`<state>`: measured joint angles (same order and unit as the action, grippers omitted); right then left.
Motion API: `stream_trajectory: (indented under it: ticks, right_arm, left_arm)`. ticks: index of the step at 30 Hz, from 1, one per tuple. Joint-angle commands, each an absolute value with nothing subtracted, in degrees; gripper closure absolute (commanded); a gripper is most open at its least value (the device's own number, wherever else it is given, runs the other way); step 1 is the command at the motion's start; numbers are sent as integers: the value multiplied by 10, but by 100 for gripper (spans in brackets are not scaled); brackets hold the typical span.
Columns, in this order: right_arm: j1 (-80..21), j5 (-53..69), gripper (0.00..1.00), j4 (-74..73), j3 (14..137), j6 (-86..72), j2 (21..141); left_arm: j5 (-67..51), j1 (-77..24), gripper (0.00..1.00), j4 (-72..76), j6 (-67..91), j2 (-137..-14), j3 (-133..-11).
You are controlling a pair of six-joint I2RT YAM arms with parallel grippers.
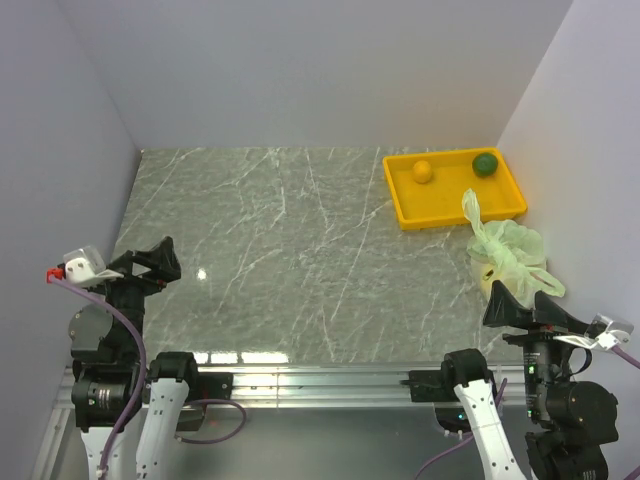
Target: Untie the knot of the plastic bag and take out the fruit
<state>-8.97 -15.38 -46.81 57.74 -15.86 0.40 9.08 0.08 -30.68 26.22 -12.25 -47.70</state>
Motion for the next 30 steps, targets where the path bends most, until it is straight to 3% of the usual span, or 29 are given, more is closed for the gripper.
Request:
stream_trajectory:
  ticks: [1,9,19,30]
  right_arm:
    - [-91,-149,1,-470,583,-162,-3]
    - [-91,-194,0,-539,611,-297,155]
    - [-79,-370,0,-563,601,-457,420]
    - [130,-339,0,-419,560,-441,667]
  left_arm:
    - [91,5,1,-294,261,-134,-483]
    - [74,4,1,-298,285,-145,-459]
    - [-3,-32,1,-273,276,-146,-431]
    - [-2,-126,1,-272,247,-181,-466]
